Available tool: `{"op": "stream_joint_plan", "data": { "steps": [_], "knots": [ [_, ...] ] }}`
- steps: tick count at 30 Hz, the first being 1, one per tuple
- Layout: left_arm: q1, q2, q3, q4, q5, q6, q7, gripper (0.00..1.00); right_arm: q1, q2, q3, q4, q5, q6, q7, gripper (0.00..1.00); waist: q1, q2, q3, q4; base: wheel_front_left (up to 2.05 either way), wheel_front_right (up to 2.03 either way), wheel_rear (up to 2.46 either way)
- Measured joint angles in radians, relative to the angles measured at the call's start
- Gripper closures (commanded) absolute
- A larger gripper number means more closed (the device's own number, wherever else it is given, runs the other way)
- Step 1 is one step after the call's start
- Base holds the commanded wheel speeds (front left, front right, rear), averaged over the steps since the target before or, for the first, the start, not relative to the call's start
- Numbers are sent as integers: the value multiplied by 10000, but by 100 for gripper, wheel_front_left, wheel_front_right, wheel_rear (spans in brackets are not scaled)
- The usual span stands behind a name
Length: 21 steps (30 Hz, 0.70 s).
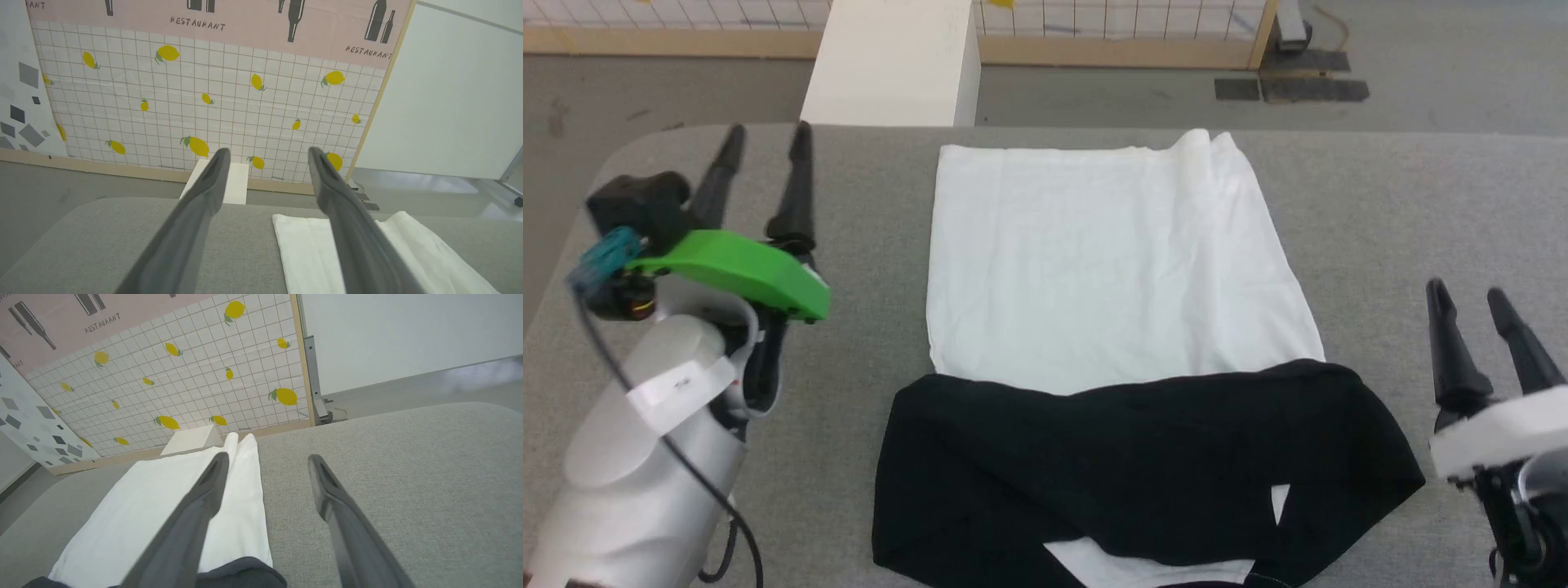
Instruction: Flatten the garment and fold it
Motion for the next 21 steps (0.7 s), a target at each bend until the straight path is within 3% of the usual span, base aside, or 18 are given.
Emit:
{"op": "stream_joint_plan", "data": {
  "steps": [7, 9, 21],
  "knots": [
    [1708, -251, 2199, -2094, 1390, 48, -29, 0, -1965, -61, 6, 351, -337, 0, 1480, 0, 0, 0, 818, 9, 0, 0, 0],
    [2025, -454, 2673, -2546, 1620, -42, -29, 0, -2879, -336, 157, 614, -518, 0, 2150, 0, 0, 0, 1130, 9, 0, 0, 0],
    [2330, -1484, 4117, -4021, 2742, -945, -29, 0, -8229, -1774, 1331, 2725, -1616, 0, 5225, 0, 3, 0, 3122, 291, 0, 0, 0]
  ]
}}
